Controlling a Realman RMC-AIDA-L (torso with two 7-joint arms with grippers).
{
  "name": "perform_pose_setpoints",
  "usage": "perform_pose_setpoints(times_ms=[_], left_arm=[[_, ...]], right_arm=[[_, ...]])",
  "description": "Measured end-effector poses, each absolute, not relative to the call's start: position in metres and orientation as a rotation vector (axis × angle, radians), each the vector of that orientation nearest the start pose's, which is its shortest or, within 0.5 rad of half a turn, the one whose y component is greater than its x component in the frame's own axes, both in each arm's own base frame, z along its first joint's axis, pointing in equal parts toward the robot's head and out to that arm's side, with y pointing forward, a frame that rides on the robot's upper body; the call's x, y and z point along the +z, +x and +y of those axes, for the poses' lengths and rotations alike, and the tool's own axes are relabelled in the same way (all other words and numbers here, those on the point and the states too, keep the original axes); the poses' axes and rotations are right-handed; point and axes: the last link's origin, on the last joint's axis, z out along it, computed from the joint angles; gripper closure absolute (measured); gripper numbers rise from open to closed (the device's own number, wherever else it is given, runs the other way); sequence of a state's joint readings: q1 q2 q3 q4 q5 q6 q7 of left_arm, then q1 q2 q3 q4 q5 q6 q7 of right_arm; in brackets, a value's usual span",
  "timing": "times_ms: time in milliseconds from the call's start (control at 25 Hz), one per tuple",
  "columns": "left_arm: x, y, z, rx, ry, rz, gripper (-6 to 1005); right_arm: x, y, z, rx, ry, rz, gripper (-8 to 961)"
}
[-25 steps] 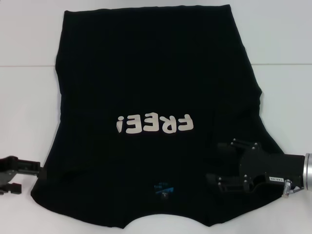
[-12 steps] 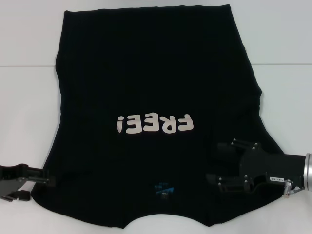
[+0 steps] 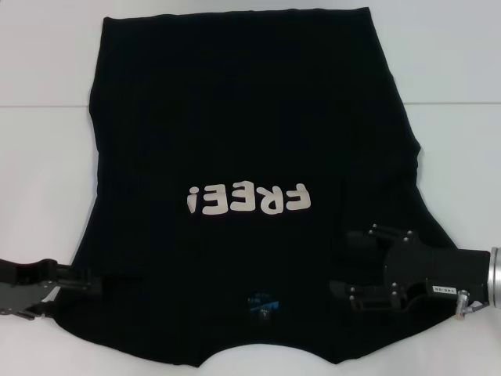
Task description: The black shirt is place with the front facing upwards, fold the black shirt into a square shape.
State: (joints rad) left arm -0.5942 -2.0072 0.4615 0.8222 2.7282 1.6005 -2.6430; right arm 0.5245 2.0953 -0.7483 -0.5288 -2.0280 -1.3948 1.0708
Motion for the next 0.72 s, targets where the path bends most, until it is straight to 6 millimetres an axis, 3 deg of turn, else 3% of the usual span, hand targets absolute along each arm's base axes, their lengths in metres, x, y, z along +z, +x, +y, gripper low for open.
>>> perform_pose_setpoints(times_ms=[600, 720], left_arm=[[0.0491, -0.3277, 0.3252, -0.022, 2.311, 2.485, 196], [0.0493, -0.3279, 0.3250, -0.012, 2.315, 2.484, 317]], right_arm=[[-0.0344, 0.2806, 0.3206, 0.547, -2.742, 0.368, 36], [-0.0339, 0.2805, 0.3200, 0.554, -2.742, 0.370, 37]])
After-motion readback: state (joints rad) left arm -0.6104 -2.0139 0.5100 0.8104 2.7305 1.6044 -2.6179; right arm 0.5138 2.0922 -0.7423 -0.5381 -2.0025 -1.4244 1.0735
